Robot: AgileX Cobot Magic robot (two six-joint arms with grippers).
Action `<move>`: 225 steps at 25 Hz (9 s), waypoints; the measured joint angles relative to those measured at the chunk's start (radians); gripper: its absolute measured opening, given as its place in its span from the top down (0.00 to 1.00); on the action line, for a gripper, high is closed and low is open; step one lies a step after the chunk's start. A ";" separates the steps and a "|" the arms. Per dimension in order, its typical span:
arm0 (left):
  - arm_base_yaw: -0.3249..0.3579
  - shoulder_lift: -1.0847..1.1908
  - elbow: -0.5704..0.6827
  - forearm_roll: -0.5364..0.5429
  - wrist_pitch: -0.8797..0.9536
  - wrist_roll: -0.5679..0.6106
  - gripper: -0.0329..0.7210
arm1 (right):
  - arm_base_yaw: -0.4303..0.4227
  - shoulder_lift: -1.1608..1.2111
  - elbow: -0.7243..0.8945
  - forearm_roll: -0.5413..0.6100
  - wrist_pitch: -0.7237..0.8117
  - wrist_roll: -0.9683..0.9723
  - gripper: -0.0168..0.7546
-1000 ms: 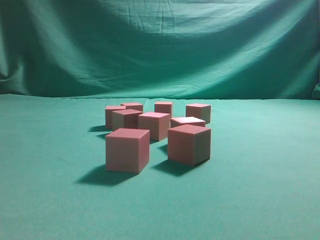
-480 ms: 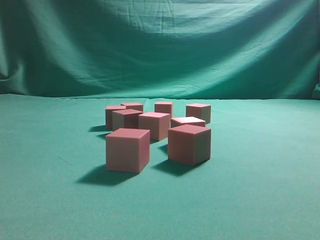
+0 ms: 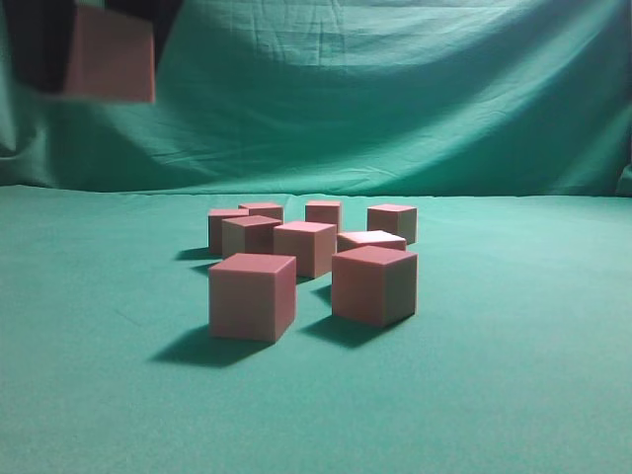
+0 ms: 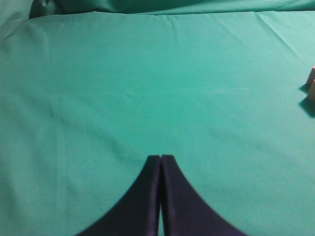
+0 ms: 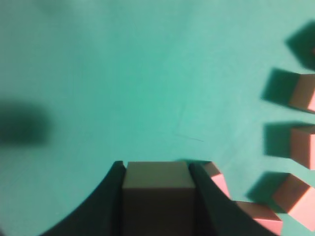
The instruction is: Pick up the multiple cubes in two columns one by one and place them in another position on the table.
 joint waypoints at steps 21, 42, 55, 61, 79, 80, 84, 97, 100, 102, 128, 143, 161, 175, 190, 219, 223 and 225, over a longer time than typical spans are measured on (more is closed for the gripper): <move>0.000 0.000 0.000 0.000 0.000 0.000 0.96 | -0.057 0.198 -0.113 -0.052 0.006 0.158 0.65; 0.000 0.000 0.000 0.000 0.000 0.000 0.96 | -0.079 0.238 -0.065 -0.037 -0.057 0.110 0.65; 0.000 0.000 0.000 0.000 0.000 0.000 0.96 | -0.081 0.238 -0.065 -0.016 -0.056 0.137 0.65; 0.000 0.000 0.000 0.000 0.000 0.000 0.96 | -0.089 0.238 -0.065 -0.015 -0.055 0.142 0.65; 0.000 0.000 0.000 0.000 0.000 0.000 0.96 | -0.088 0.242 -0.065 0.013 -0.055 0.142 0.65; 0.000 0.000 0.000 0.000 0.000 0.000 0.96 | -0.088 0.246 -0.065 0.015 -0.055 0.142 0.65; 0.000 0.000 0.000 0.000 0.000 0.000 0.96 | -0.088 0.248 -0.065 0.018 -0.055 0.142 0.65; 0.000 0.000 0.000 0.000 0.000 0.000 0.96 | -0.088 0.248 -0.065 0.021 -0.055 0.140 0.13; 0.000 0.000 0.000 0.000 0.000 0.000 0.96 | -0.088 0.248 -0.065 0.021 -0.055 0.140 0.15; 0.000 0.000 0.000 0.000 0.000 0.000 0.96 | -0.088 0.246 -0.065 0.021 -0.055 0.140 0.15; 0.000 0.000 0.000 0.000 0.000 0.000 0.96 | -0.088 -0.035 -0.165 -0.060 -0.031 0.222 0.98; 0.000 0.000 0.000 0.000 0.000 0.000 0.96 | 0.110 -0.431 -0.165 -0.105 0.021 0.190 0.98; 0.000 0.000 0.000 0.000 0.000 0.000 0.96 | 0.200 -0.920 -0.162 -0.052 0.167 0.006 0.98; 0.000 0.000 0.000 0.000 0.000 0.000 0.96 | -0.098 -1.294 0.346 -0.057 -0.043 0.006 0.98; 0.000 0.000 0.000 0.000 0.000 0.000 0.96 | -0.608 -1.671 1.135 0.079 -0.770 0.006 0.98; 0.000 0.000 0.000 0.000 0.000 0.000 0.96 | -0.976 -1.895 1.608 0.082 -0.735 0.008 0.98; 0.000 0.000 0.000 0.000 0.000 0.000 0.96 | -0.976 -1.895 1.606 0.082 -0.720 0.008 0.98; 0.000 0.000 0.000 0.000 0.000 0.000 0.96 | -0.976 -1.895 1.606 0.084 -0.720 0.008 0.98</move>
